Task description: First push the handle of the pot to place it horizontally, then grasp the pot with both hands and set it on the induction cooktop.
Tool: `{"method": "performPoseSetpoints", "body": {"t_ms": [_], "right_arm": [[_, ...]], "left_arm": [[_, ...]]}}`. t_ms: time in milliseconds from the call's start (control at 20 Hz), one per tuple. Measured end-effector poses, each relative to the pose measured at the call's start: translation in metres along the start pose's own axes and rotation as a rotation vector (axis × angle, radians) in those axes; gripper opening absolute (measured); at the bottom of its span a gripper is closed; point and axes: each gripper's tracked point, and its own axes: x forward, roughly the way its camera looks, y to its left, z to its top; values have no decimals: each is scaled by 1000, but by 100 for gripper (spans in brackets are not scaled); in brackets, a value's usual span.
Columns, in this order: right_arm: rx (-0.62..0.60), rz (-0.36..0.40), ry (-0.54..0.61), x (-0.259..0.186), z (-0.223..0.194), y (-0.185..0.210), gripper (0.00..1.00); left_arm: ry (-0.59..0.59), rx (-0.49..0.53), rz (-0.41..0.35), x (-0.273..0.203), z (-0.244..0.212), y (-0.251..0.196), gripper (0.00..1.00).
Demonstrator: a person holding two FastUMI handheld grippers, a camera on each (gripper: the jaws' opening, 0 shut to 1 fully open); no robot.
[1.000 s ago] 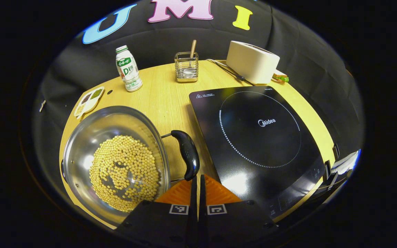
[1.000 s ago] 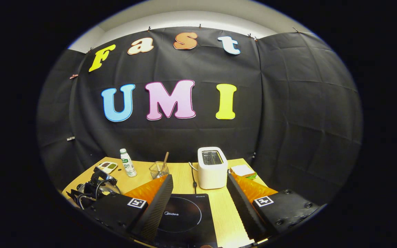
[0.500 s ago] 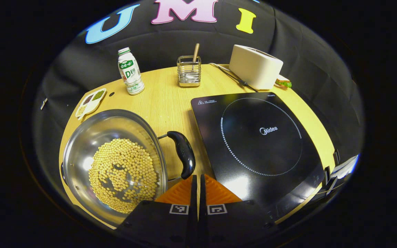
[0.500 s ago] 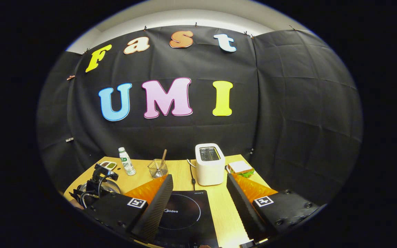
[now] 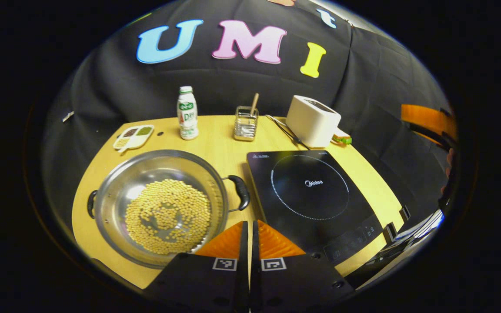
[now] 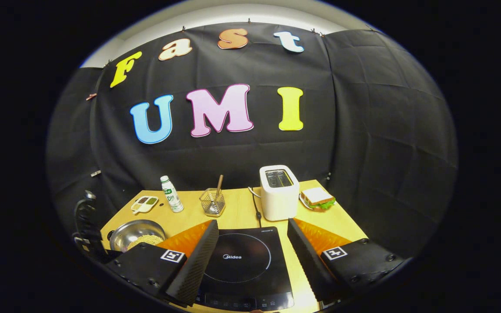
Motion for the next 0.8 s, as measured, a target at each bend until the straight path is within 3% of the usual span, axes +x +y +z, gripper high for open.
{"method": "performPoseSetpoints", "body": {"t_ms": [250,350,400,450,500,550,600,650,700,800], "right_arm": [[-20,63,38,7,-13,44,99],[-12,87,64,12,-21,64,99],[-4,98,78,14,-25,73,99],[3,113,89,17,-27,85,99],[8,127,98,20,-30,96,99],[10,141,108,24,-33,107,99],[16,160,123,30,-37,120,99],[24,186,151,35,-44,135,99],[25,204,180,41,-52,149,99],[2,222,221,53,-64,170,99]], "left_arm": [[-89,-88,91,-54,12,59,10],[-111,-107,139,-69,14,88,14],[-120,-114,163,-77,13,103,22],[-129,-121,185,-83,14,117,21],[-137,-130,203,-90,15,131,42],[-144,-137,223,-95,17,145,40],[-157,-146,246,-99,19,159,47],[-173,-158,258,-101,23,171,43],[-182,-171,265,-102,25,183,51],[-193,-178,291,-100,30,209,82]]}}
